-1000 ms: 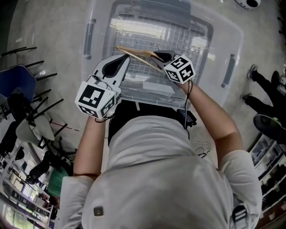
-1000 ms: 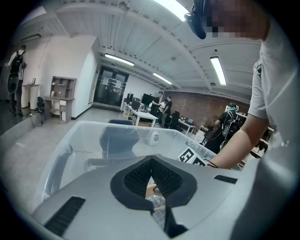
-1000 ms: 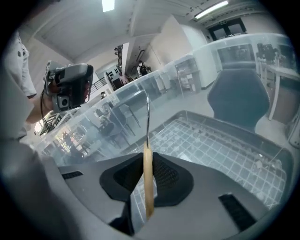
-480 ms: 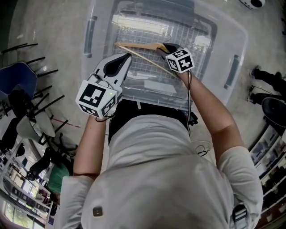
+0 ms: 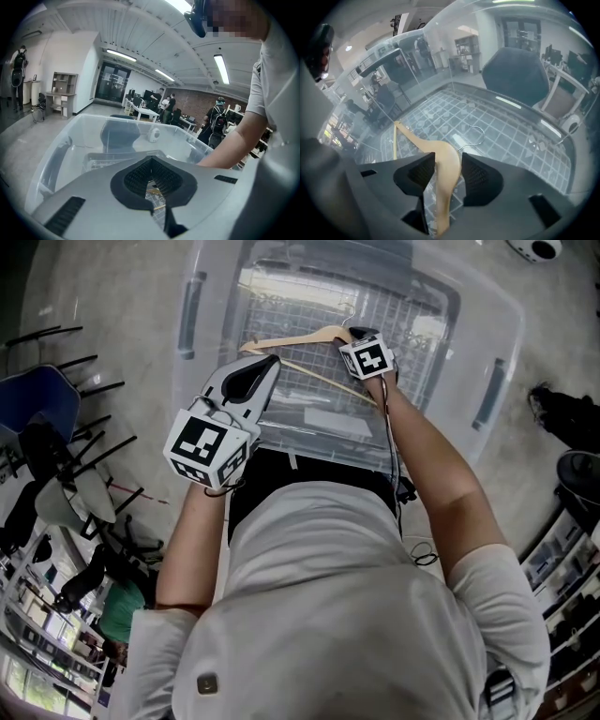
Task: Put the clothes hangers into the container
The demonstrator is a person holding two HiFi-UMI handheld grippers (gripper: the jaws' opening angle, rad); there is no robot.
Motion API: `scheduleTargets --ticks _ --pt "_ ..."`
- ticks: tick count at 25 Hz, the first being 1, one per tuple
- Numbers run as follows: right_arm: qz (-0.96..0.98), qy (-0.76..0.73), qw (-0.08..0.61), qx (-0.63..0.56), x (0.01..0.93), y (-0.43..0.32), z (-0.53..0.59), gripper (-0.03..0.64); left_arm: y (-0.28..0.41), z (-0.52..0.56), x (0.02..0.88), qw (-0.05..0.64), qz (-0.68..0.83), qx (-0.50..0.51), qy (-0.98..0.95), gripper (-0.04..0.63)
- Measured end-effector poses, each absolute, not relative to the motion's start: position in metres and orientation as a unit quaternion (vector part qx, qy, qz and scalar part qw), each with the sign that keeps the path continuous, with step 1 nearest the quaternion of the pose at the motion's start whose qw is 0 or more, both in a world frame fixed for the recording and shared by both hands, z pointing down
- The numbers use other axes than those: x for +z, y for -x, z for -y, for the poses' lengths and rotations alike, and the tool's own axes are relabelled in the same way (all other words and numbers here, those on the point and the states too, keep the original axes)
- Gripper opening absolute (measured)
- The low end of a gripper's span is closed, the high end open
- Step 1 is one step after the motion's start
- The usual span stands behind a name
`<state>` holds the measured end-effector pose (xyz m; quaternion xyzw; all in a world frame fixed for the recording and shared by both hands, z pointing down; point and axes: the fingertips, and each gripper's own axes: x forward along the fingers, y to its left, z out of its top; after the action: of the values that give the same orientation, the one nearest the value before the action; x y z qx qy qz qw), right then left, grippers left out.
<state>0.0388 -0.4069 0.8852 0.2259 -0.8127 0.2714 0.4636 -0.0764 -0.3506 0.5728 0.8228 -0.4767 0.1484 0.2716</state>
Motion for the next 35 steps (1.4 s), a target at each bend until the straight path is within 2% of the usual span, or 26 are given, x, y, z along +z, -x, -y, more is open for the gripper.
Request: scheduleTargets --ticks 12,24,35 --pt "0.840 -0.232 0.424 0.246 0.833 -0.019 0.413 0.182 0.075 0.343 0.558 0.254 0.473 0.138 -0.832 0.017" --pt "0.897 -0.273 0.312 0.156 0.667 0.011 0.376 0.049 0.094 0.297 0.509 0.213 0.457 0.119 -0.855 0.017" --pt "0.916 -0.322 0.209 0.116 0.531 0.019 0.289 0.020 0.108 0.240 0.457 0.167 0.419 0.103 -0.886 0.017"
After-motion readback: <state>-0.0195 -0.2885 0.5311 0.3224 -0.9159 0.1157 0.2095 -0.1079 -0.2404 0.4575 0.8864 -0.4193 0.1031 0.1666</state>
